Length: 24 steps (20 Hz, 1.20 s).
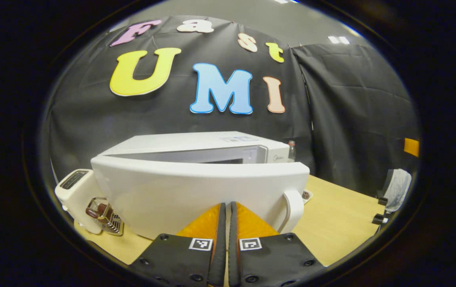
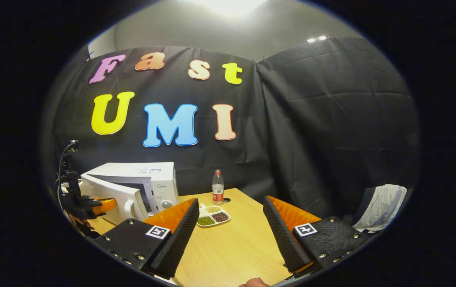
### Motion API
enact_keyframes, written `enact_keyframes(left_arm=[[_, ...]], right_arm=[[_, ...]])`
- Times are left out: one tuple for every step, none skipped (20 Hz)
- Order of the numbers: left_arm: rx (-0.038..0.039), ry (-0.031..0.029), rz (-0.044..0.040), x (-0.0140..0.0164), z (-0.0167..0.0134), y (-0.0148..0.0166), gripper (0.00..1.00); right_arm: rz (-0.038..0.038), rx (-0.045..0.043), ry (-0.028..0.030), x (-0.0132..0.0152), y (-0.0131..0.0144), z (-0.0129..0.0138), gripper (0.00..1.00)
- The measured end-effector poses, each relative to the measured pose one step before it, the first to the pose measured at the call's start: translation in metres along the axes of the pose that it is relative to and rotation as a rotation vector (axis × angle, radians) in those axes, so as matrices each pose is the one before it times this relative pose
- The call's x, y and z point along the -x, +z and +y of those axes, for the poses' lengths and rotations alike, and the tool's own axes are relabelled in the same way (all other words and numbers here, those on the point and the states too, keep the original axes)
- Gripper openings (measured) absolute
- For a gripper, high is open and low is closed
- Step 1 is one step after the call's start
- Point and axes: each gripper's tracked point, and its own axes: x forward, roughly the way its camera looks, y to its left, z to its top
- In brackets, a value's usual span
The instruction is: Open the microwave oven with the left hand, put the food in, and close the microwave oven.
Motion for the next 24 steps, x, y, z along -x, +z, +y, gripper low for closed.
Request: enact_keyframes(left_arm=[[-0.00454, 0.00218, 0.00062, -0.00654, 0.00044, 0.00146, 0.11], [-0.00478, 0.00243, 0.00003, -0.00678, 0.00065, 0.00113, 0.07], [-0.00122, 0.001, 0.00054, -0.00753, 0.00057, 0.00186, 0.07], [-0.00067, 0.00222, 0.00058, -0.00593, 0.00102, 0.00197, 0.07], [-0.00087, 0.00343, -0.00085, -0.00656, 0.00097, 0.00201, 0.09], [-0.00088, 0.0051, -0.00618, -0.00495, 0.00109, 0.00286, 0.09], [-0.00219, 0.00744, -0.0052, -0.00452, 0.00212, 0.00241, 0.07], [-0.00326, 0.01136, -0.00545, -0.00438, 0.00193, 0.00188, 0.07], [-0.00394, 0.01025, -0.00091, -0.00431, 0.00276, 0.00049, 0.07], [-0.00481, 0.00989, 0.00189, -0.00359, 0.00143, -0.00052, 0.1], [-0.00524, 0.01283, -0.00074, -0.00402, 0.00198, 0.00037, 0.09], [-0.01276, 0.02187, -0.00185, -0.00392, 0.00565, 0.00138, 0.09], [0.005, -0.00138, -0.00301, -0.0021, 0.00003, -0.00129, 0.07], [0.02344, 0.00101, -0.01233, -0.00155, -0.00087, 0.00136, 0.13], [0.01529, 0.00489, -0.00331, 0.00195, 0.00126, -0.00178, 0.1], [0.01635, 0.00264, -0.00974, -0.00011, 0.00152, 0.00169, 0.07], [0.00891, 0.00628, -0.00342, -0.00158, -0.00068, -0.00138, 0.07], [-0.0076, 0.00397, -0.00599, -0.00196, -0.0012, 0.00071, 0.07], [-0.03738, 0.03323, -0.01575, -0.00657, 0.00622, 0.00243, 0.07], [0.00747, -0.02398, 0.0479, 0.00184, -0.00928, -0.01137, 0.07], [-0.01188, 0.00553, 0.02195, -0.00413, -0.00271, -0.00653, 0.07], [-0.03835, 0.01331, 0.0184, 0.00096, -0.00011, -0.00121, 0.07], [-0.02425, 0.01661, 0.00857, 0.00263, 0.00092, 0.00163, 0.07], [-0.00622, -0.00377, -0.00606, 0.00451, -0.00073, 0.00554, 0.08]], right_arm=[[-0.00131, 0.00121, -0.00955, -0.00004, 0.0002, -0.00327, 0.98], [0.00078, 0.00182, -0.00699, 0.00023, 0.00034, -0.00219, 0.98], [0.00042, 0.0017, -0.00716, 0.0005, -0.00025, -0.00207, 0.98], [0.00156, 0.00248, -0.00454, 0.00037, 0.00006, -0.00134, 0.98], [0.0028, 0.00291, -0.00441, -0.00005, -0.00132, -0.00233, 0.98], [0.00369, 0.00322, -0.00486, 0.00003, -0.00092, -0.00121, 0.98], [0.00401, 0.00487, -0.00589, -0.00063, -0.0011, -0.00076, 0.98], [-0.00094, 0.0053, -0.00199, 0.0002, 0.00156, 0.00048, 0.98], [0.00043, 0.00492, -0.00126, 0.00027, 0.00085, 0.00094, 0.98], [0.0003, 0.0038, 0.00367, -0.00088, 0.00102, 0.00209, 0.98], [0.00004, 0.00519, 0.00167, -0.00104, -0.00011, 0.00148, 0.98], [-0.00041, 0.00491, 0.00263, -0.00131, 0.00037, 0.00254, 0.98], [0.00089, 0.00375, 0.0051, -0.00097, -0.00039, 0.00261, 0.98], [0.00067, 0.00282, 0.00448, -0.0002, 0.00057, 0.00243, 0.98], [0.00002, 0.00207, 0.00315, 0.00032, -0.00006, 0.00204, 0.98], [-0.00031, 0.00256, 0.00519, 0.00053, 0.00061, 0.00305, 0.98], [0.00051, 0.00363, 0.00622, 0.00078, -0.00142, 0.00296, 0.98], [0.00461, 0.00199, 0.01123, 0.00029, -0.00113, 0.00403, 0.98], [0.00142, 0.00316, 0.01178, 0.00086, -0.0009, 0.00506, 0.98], [0.00101, 0.00385, 0.01084, 0.00082, 0.00076, 0.00428, 0.98], [-0.00143, -0.00042, 0.01451, 0.00141, -0.00011, 0.0046, 0.98], [-0.00272, -0.00294, 0.01109, 0.00121, 0.00156, 0.00461, 0.98], [-0.00315, -0.00414, 0.0185, 0.00159, 0.0016, 0.00461, 0.98], [-0.00672, 0.0012, 0.02101, 0.00115, 0.00311, 0.00543, 0.98]])
